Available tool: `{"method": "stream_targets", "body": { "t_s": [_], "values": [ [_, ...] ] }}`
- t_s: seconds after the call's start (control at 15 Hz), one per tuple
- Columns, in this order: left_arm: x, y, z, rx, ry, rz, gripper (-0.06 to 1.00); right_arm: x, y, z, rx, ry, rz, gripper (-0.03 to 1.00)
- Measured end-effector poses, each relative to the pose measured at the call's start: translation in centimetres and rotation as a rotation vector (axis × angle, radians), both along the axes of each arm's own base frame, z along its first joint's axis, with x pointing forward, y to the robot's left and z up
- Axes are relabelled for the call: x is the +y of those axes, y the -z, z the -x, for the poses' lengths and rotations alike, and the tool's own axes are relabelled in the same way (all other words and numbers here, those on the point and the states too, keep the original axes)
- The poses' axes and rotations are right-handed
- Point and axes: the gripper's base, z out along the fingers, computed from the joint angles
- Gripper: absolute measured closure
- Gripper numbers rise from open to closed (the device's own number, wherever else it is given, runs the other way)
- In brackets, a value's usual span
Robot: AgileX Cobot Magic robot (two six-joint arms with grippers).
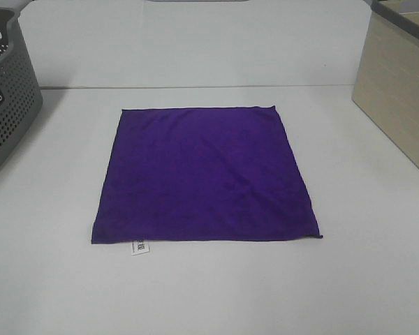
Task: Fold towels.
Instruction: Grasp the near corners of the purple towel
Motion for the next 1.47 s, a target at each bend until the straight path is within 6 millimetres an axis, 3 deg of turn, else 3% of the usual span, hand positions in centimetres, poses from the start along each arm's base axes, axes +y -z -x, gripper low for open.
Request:
{"method": "stream_targets", "body": {
  "t_s": [1.13, 1.27, 1.4, 1.47],
  "values": [
    [0.0, 0.0, 0.0, 0.000, 0.052, 0.000, -0.05, 0.0, -0.1, -0.3, 0.021, -0.003, -0.009, 0.13],
    [0.1, -0.8, -0.5, 0.057, 0.041, 0.006, -0.05, 0.1, -1.6, -2.4, 0.159, -0.010, -0.033, 0.13],
    [0.1, -3.0, -2.3, 0.182, 0.011, 0.027, -0.05, 0.0, -3.3, -5.8, 0.341, -0.007, -0.042, 0.13],
    [-0.1, -4.7, -7.2, 0.419, -0.003, 0.027, -0.05, -0.1, -4.9, -11.1, 0.548, -0.003, -0.058, 0.13]
  ]
}}
